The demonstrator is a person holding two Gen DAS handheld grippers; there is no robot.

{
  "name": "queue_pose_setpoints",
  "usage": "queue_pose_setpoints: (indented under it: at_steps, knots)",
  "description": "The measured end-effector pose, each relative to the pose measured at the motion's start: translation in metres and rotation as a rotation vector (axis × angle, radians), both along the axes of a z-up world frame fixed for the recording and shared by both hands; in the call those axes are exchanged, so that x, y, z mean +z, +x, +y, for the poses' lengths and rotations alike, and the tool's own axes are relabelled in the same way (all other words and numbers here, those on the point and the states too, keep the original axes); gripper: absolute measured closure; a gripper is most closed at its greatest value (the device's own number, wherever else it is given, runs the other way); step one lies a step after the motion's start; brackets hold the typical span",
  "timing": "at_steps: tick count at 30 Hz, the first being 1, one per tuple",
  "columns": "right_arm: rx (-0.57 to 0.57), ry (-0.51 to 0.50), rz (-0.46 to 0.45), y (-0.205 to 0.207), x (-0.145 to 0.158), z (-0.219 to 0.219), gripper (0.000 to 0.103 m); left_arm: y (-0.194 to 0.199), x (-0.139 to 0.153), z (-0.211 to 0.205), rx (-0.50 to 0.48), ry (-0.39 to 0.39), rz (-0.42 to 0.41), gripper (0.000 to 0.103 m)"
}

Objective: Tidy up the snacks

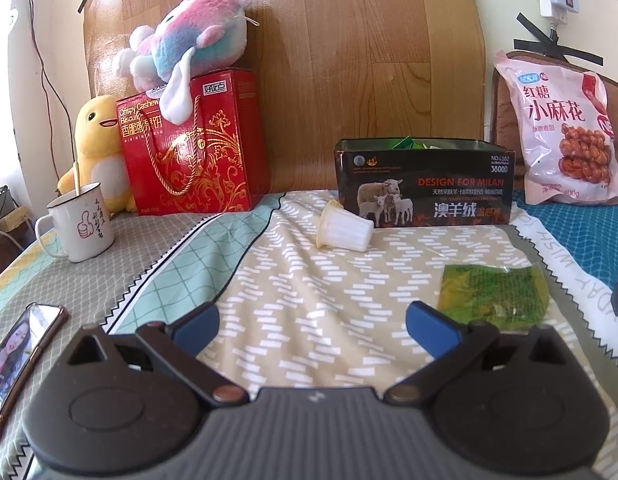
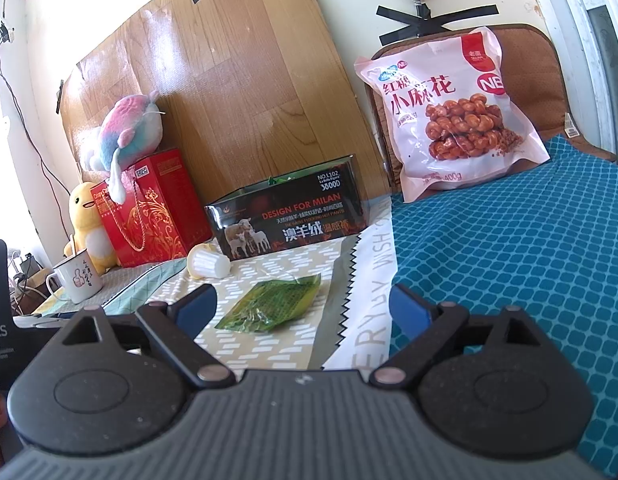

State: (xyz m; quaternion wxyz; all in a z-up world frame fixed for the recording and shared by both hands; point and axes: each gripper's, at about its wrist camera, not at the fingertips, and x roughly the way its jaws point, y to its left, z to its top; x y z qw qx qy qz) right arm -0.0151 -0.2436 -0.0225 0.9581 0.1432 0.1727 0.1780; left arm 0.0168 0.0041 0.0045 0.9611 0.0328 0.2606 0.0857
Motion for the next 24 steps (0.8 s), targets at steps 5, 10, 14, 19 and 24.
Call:
queue_pose_setpoints:
  at_steps: [5,10,14,19,24]
  knots:
    - [0.001,0.000,0.000,0.000,0.000,0.000,0.008,0.005,-0.002,0.003,0.010,-0.015,0.032,0.000]
    - [0.002,-0.001,0.000,0.000,0.000,0.000,0.008,0.007,-0.003,0.004,0.018,-0.019,0.046,0.000]
    - [0.003,-0.003,0.000,0.000,-0.001,0.000,0.008,0.007,-0.003,0.002,0.025,0.000,0.049,0.000]
    - [0.002,-0.005,0.001,0.000,-0.001,0.000,0.008,0.009,-0.004,0.003,0.029,-0.004,0.065,0.000]
    - [0.006,-0.017,0.003,0.000,-0.001,0.003,0.008,0.013,-0.005,0.007,0.028,-0.024,0.093,0.000]
